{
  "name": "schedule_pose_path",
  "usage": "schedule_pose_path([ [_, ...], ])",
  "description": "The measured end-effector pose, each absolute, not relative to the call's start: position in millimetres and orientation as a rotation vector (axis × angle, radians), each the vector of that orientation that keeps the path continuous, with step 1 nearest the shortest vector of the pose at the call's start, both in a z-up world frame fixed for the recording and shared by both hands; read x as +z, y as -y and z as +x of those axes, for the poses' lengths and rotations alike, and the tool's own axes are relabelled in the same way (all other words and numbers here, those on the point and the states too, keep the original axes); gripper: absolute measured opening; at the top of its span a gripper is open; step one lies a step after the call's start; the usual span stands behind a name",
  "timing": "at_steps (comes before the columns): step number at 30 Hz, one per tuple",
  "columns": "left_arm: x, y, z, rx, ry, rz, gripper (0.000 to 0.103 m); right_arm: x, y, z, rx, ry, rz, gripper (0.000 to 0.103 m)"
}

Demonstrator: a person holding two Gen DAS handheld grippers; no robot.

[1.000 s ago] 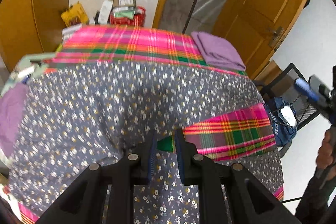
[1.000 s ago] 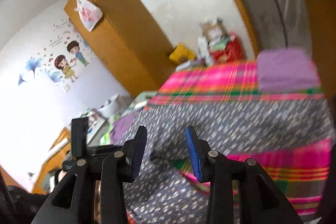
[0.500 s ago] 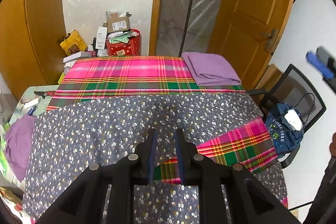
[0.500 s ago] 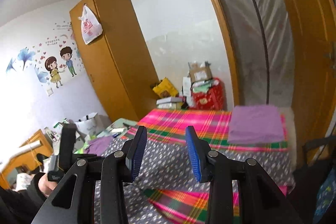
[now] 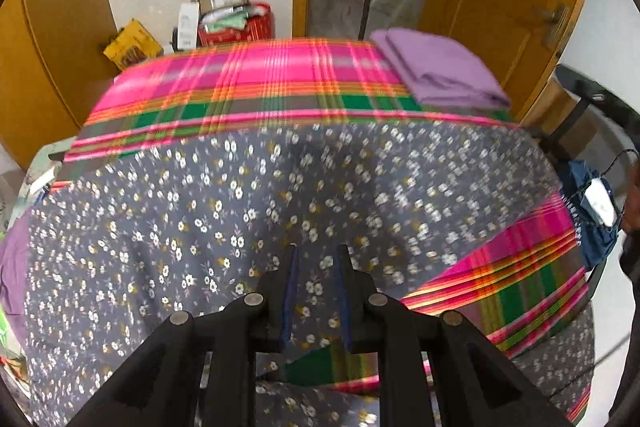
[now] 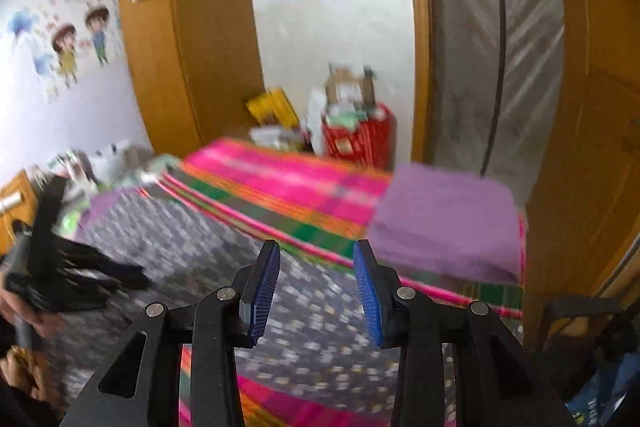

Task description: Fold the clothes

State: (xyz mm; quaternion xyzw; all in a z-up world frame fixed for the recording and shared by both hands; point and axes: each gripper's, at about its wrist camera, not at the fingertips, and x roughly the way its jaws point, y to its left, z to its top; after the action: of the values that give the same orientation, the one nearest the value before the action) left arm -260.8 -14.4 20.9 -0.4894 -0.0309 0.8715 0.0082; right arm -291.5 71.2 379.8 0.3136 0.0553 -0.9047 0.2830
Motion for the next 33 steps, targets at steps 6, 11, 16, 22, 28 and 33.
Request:
schedule_pose_path([
  [6, 18.7, 31.9, -272.9, 2.72, 0.058, -1.521, 0.017, 312.4, -66.1, -344.9, -2.355, -0.345, 1.018, 0.04],
  [11, 2.8, 32.8, -276.7, 2.667, 0.053, -1.554, 0.017, 275.4, -71.3, -368.4, -2.305, -0.437, 1.105, 0.04],
  [16, -7.1, 32.7, -277.2, 2.638, 0.055, -1.578, 0.017, 263.5, -86.4, -379.3, -2.244, -0.411, 1.156, 0.04],
  [22, -5.4, 39.2, -276.2, 2.647, 0.074, -1.572, 0.017, 267.5, -112.6, -387.4, -2.269, -0.321, 1.14, 0.04],
  [28, -3.0, 47.3, -274.0, 2.663, 0.088, -1.57, 0.017, 262.2, -119.3, -388.0, -2.257, -0.388, 1.169, 0.04],
  [33, 0.2, 51.8, -272.4, 2.674, 0.101, -1.565, 0.017, 262.9, -113.9, -380.8, -2.214, -0.412, 1.162, 0.024],
])
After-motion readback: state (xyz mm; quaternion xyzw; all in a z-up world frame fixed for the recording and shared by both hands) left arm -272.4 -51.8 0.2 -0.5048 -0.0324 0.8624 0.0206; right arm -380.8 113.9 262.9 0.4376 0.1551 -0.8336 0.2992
